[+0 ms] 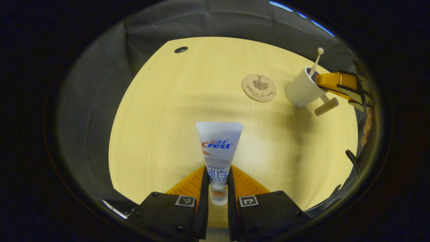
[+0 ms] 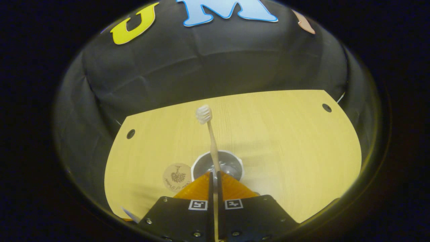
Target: Put the toothbrush and toothpaste on the desktop into the cup, then pick up the cup and place it on the coaster on the desktop.
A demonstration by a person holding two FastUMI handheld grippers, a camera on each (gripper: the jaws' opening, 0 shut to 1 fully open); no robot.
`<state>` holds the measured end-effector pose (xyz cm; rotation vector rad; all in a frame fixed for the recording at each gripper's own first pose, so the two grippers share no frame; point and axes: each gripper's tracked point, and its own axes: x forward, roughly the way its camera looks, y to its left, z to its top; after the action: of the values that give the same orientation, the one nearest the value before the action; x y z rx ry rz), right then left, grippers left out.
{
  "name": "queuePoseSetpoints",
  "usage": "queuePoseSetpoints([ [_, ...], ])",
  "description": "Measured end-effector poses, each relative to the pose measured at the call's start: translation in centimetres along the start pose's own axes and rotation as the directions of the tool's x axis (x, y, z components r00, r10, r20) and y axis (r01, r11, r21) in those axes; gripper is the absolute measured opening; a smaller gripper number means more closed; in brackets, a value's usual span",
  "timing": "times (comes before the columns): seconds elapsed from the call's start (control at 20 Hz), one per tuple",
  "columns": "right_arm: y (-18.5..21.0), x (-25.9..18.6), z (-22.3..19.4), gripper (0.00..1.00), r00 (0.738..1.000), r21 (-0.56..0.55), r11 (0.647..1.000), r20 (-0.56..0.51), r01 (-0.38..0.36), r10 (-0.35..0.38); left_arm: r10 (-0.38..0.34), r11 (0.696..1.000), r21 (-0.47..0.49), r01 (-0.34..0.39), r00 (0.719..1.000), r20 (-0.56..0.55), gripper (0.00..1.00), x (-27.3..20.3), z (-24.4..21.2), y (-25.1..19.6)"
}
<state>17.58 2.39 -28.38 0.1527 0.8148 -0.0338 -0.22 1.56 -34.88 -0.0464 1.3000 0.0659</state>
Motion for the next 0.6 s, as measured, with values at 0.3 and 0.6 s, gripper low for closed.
queuePoseSetpoints([
  [0.3, -2.0, -3.6, -0.8, 0.04, 0.999, 0.009, 1.0, 0.039, -0.003, 0.003, -0.02, 0.998, 0.069, 0.013, 0.994, 0.106, 0.33, -1.4, 3.7, -2.1],
  [0.6, -8.0, -6.7, -3.7, 0.04, 0.997, 0.067, 0.995, 0.03, 0.068, -0.07, -0.109, 0.97, 0.24, 0.049, 0.963, 0.247, 0.32, -4.8, 10.3, -7.9],
])
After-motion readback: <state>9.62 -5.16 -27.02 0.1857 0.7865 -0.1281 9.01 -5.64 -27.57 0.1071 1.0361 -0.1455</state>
